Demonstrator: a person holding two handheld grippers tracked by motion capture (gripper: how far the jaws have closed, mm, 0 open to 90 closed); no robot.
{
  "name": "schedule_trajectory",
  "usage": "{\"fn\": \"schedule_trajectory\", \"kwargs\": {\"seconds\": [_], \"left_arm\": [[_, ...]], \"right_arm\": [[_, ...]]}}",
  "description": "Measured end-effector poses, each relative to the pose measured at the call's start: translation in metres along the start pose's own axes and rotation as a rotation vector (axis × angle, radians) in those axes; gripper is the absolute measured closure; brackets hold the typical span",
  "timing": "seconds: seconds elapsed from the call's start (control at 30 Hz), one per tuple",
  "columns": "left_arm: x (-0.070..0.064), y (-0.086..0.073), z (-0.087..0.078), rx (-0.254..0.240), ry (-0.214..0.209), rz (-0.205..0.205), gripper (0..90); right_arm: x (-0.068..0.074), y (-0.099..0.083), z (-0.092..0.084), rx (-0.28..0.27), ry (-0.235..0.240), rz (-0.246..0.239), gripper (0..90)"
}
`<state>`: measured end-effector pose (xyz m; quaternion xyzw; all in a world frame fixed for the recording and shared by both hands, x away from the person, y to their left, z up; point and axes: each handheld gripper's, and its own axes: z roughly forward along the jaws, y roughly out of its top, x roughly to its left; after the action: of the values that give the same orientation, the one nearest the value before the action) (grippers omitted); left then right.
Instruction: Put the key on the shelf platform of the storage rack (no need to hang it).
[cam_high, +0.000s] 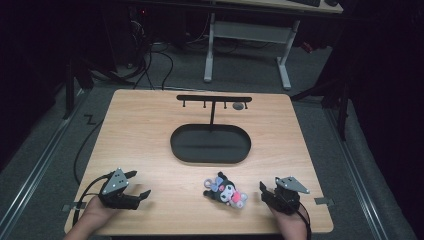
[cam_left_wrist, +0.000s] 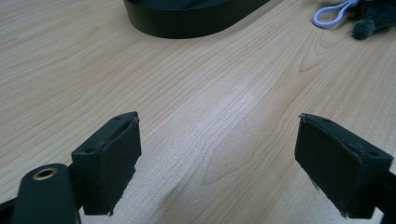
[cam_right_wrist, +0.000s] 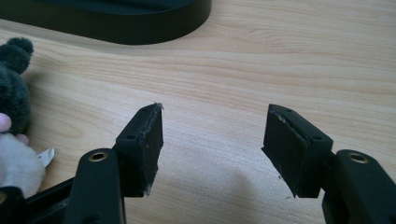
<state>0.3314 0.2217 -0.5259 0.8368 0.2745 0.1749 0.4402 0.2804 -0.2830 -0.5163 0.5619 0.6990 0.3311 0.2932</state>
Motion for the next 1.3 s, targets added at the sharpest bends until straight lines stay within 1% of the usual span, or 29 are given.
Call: {"fn": "schedule_trajectory", "kwargs": {"seconds": [0.13,0.23,0.3,0.33,0.57,0.6,0.87,1.03,1.2,1.3], "left_arm": [[0.0,0.0,0.001,0.0,0.001,-0.002,15.5],[0.001,0.0,0.001,-0.001,0.002,-0.003,15.5],[0.001,0.0,0.001,0.0,0.001,-0.002,15.5],[0.001,0.0,0.001,0.0,0.001,-0.002,15.5],[0.0,0.0,0.001,0.001,-0.001,-0.001,15.5],[0.0,0.0,0.001,0.0,-0.001,-0.001,15.5],[0.0,0.0,0.001,0.001,-0.002,-0.001,15.5],[0.0,0.0,0.001,0.0,-0.001,-0.001,15.5],[0.001,0.0,0.001,0.0,0.0,-0.002,15.5],[0.001,0.0,0.001,-0.001,-0.001,-0.003,15.5]], "right_arm": [[0.001,-0.002,0.0,0.011,0.009,-0.006,37.3],[0.002,-0.003,0.0,0.019,0.004,-0.017,37.1],[0.003,-0.003,-0.001,0.02,0.003,-0.015,37.1],[0.002,-0.002,0.0,0.013,0.004,-0.023,37.0],[0.004,-0.002,0.001,0.019,0.005,-0.027,36.9],[0.005,-0.002,0.002,0.019,0.005,-0.037,36.9],[0.005,-0.003,0.002,0.021,0.01,-0.053,36.6],[0.007,-0.003,0.001,0.025,0.025,-0.072,36.6],[0.009,-0.001,0.001,0.038,0.05,-0.074,35.8],[0.01,-0.001,0.001,0.052,0.054,-0.079,35.1]]}}
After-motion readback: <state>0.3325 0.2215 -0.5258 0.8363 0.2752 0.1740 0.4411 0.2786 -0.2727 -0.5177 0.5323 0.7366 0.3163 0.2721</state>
